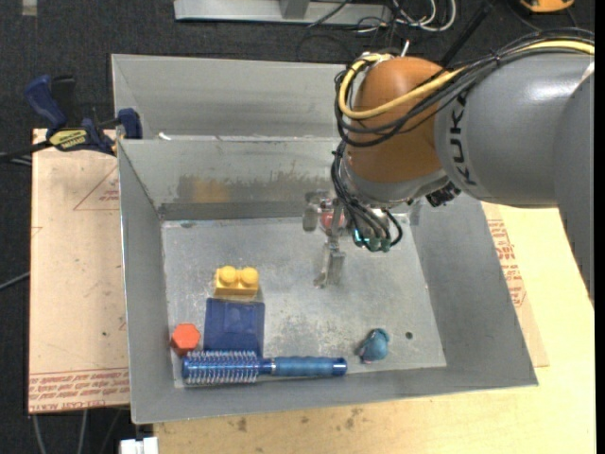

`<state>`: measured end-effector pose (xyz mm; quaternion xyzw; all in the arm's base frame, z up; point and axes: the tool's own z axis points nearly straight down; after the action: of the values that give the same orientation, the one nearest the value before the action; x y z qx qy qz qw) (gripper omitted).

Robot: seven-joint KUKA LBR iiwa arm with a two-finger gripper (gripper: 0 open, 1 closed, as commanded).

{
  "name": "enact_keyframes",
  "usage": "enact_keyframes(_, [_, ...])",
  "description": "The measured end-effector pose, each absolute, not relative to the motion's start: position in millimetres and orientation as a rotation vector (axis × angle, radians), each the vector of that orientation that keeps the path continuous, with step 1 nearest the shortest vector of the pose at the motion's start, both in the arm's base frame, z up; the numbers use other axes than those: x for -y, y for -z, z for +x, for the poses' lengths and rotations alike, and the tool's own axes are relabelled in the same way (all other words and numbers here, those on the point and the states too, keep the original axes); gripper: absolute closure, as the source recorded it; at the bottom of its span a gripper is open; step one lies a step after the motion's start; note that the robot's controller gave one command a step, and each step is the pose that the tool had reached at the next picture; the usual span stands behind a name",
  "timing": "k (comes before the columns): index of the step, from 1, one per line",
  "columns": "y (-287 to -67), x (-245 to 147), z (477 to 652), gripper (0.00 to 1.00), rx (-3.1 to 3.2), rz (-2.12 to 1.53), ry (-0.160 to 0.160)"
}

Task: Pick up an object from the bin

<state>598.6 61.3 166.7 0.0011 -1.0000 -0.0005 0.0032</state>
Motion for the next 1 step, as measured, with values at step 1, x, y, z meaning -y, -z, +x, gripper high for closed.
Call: enact_keyframes(1, [-67.5,-165.7,590.6,0.00,3.120,0.344,0.004])
